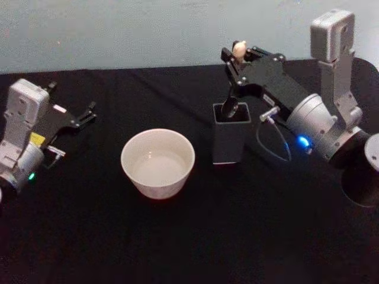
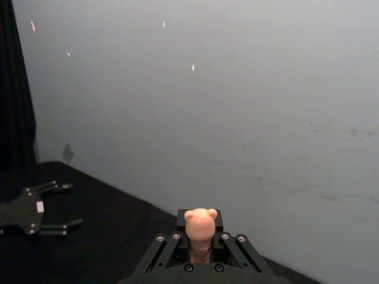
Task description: Pick up the stirring spoon with one hand, stir inside the cup, then place it back in its original position.
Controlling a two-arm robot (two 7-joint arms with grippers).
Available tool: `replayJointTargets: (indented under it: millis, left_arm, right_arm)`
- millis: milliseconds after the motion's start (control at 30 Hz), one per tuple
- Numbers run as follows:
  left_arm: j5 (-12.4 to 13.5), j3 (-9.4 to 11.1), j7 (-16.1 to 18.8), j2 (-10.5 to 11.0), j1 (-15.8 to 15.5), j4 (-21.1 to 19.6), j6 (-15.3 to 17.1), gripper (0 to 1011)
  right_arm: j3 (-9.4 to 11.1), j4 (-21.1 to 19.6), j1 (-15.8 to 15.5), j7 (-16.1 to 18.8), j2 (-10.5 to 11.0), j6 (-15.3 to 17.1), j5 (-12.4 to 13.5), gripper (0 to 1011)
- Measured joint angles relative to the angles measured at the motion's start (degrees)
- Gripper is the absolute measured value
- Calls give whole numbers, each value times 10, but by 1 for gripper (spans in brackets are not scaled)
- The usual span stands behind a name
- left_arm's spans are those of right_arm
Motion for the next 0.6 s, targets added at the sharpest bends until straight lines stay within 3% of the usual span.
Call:
replayJointTargets:
  millis: [600]
  left_arm:
    - [0, 0, 0, 0, 0, 0, 0, 1001]
  right_arm:
    - [-5, 70, 0, -10, -32, 21, -15, 213]
